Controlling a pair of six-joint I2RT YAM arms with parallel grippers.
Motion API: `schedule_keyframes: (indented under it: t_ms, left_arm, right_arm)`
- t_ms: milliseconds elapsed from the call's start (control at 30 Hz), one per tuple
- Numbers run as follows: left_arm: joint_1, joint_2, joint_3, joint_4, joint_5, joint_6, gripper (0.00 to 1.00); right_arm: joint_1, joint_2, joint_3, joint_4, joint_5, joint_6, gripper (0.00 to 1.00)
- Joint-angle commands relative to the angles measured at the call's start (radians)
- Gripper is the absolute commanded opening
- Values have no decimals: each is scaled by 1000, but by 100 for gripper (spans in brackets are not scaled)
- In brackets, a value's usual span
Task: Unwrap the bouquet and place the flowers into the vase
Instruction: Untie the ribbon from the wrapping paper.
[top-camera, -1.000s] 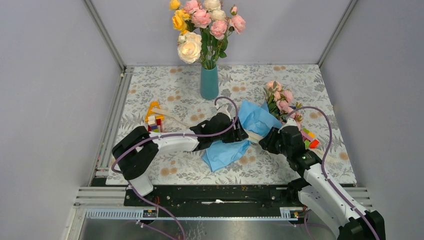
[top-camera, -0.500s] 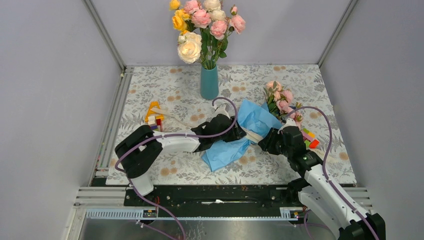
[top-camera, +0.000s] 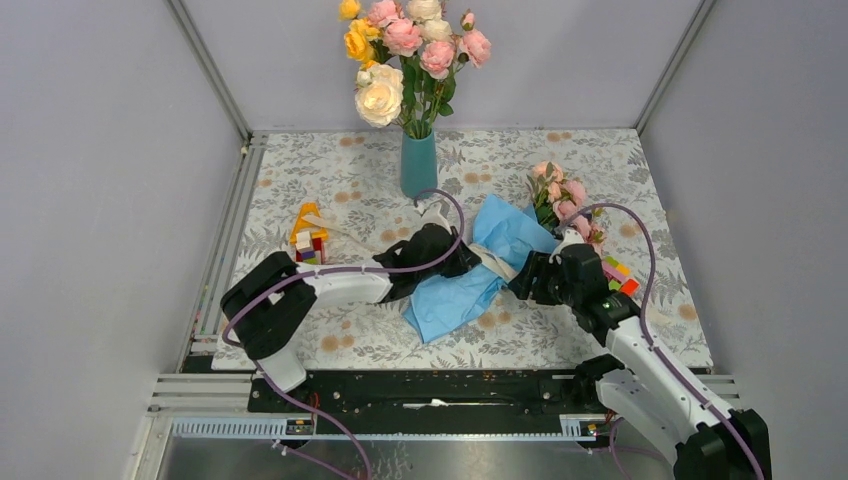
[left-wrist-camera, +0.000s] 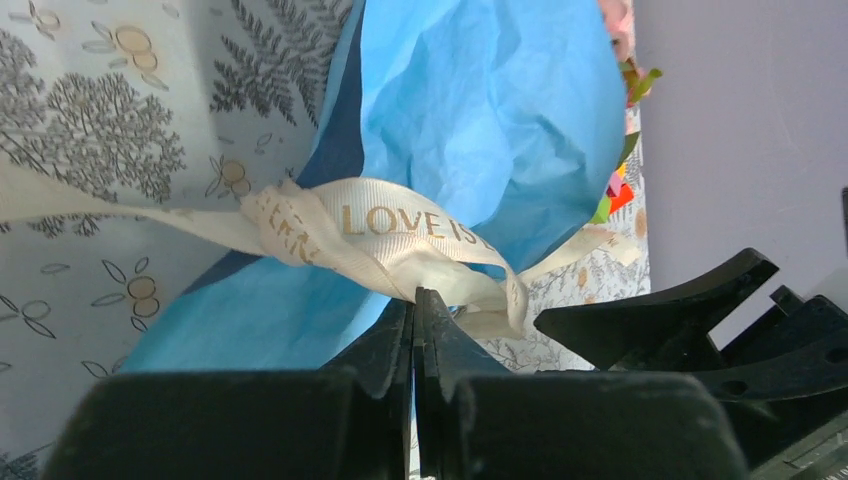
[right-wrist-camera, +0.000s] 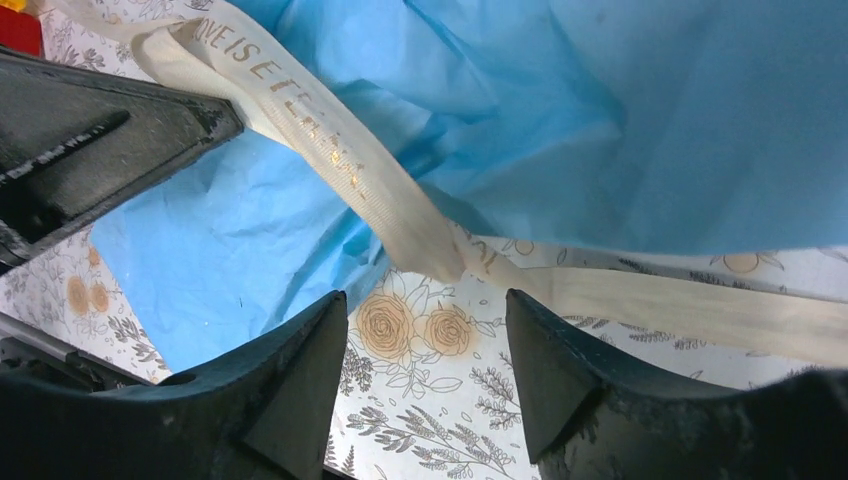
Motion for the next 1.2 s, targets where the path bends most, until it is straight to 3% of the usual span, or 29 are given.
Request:
schedule_keyframes:
  t_ms: [0,333,567,867,1167]
  left_arm:
    - [33,-75,5,40,70,52,0]
    - [48,-103,57,-67,153,139,0]
    - [49,-103,77,-98,173,158,0]
    - [55,-103,77,-113,167,158,0]
    - [86,-124,47,-131,124,152,0]
  right_arm:
    - [-4,77,95,24,-43,-88,67]
    - [-2,276,219,90,-169,-135,63]
    - [-2,380,273,122,-193,-145,54]
    - [-2,443,295,130,-203,-153,23]
    - [-2,360,227,109,-109,-130,13]
